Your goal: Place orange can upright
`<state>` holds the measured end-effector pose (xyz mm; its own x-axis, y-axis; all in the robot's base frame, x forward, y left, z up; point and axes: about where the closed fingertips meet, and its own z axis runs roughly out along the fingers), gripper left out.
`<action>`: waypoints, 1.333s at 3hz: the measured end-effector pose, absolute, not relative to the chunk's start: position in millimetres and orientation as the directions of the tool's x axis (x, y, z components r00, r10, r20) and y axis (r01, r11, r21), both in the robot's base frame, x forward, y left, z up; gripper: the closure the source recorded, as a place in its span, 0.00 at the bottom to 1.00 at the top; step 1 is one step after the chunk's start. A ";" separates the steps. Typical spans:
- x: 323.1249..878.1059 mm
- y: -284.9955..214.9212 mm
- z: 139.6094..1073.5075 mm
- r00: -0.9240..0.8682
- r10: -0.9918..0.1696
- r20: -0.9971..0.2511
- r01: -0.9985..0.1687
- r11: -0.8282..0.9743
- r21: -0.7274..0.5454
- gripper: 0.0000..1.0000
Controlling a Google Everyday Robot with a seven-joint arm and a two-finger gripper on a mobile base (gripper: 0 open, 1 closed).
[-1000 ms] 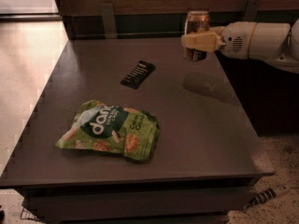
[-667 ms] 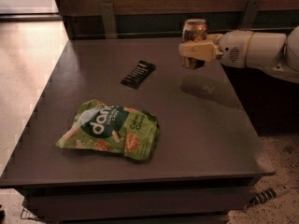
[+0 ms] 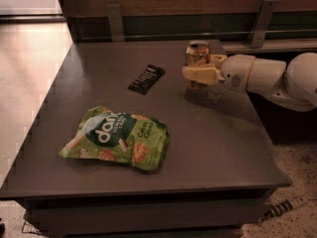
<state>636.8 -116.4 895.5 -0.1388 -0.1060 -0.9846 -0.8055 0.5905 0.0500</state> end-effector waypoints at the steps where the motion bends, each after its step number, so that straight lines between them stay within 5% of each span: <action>1: 641.1 -113.1 886.3 -0.093 -0.089 -0.992 -0.805 0.593 0.023 1.00; 4: 636.4 -120.9 857.5 -0.079 -0.053 -0.995 -0.789 0.613 0.030 1.00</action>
Offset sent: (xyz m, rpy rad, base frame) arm 0.0166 0.0027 -0.0170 0.0440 -0.1302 -0.0121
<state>636.4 -120.9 857.5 -0.0786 -0.0530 -0.9955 -0.7893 0.6133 0.0297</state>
